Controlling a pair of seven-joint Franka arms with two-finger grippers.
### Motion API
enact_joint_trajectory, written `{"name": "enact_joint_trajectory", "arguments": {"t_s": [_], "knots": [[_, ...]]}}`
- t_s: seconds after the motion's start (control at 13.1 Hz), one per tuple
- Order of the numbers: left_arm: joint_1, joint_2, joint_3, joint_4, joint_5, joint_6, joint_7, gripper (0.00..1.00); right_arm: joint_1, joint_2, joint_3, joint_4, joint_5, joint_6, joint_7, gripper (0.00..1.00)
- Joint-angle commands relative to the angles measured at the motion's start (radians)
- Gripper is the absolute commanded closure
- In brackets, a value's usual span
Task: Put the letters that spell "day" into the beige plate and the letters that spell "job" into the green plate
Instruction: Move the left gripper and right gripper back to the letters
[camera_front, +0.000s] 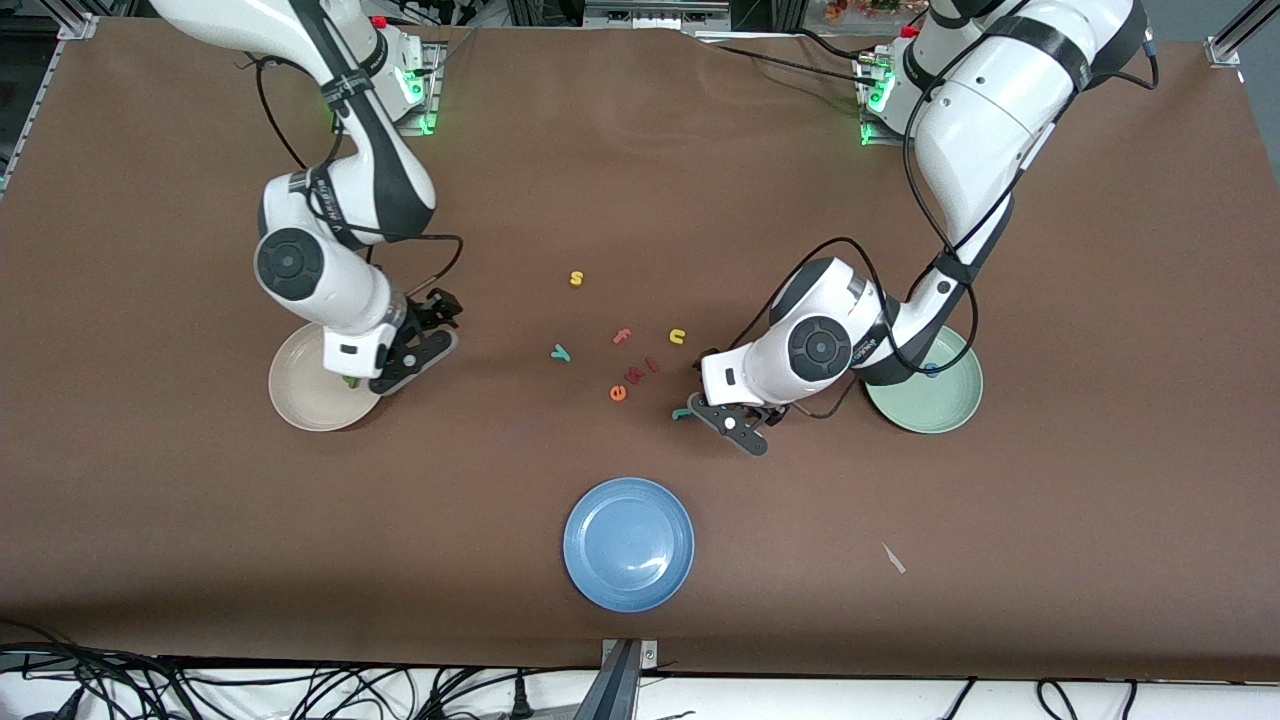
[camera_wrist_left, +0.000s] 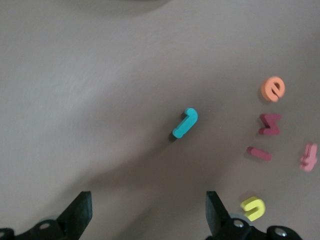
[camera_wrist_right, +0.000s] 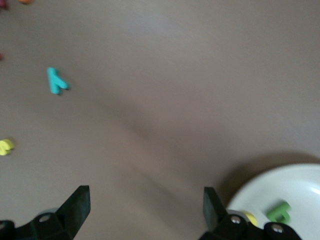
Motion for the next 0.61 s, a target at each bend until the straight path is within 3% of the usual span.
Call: {"name": "enact_joint_trajectory", "arguments": {"t_s": [0.0,0.15,0.54], "knots": [[-0.012,0.018,0.005,0.033,-0.009,0.019,0.187,0.00,-0.002,0.069,0.040,0.081,0.005,-0.023,-0.103,0.00],[-0.032,0.019,0.005,0.036,0.015,0.022,0.267,0.00,0.023,0.114,0.050,0.111,-0.016,-0.012,-0.171,0.00],[-0.084,0.083,0.024,0.048,0.078,0.211,0.286,0.03,0.083,0.183,0.050,0.170,-0.101,0.002,-0.185,0.00]]}}
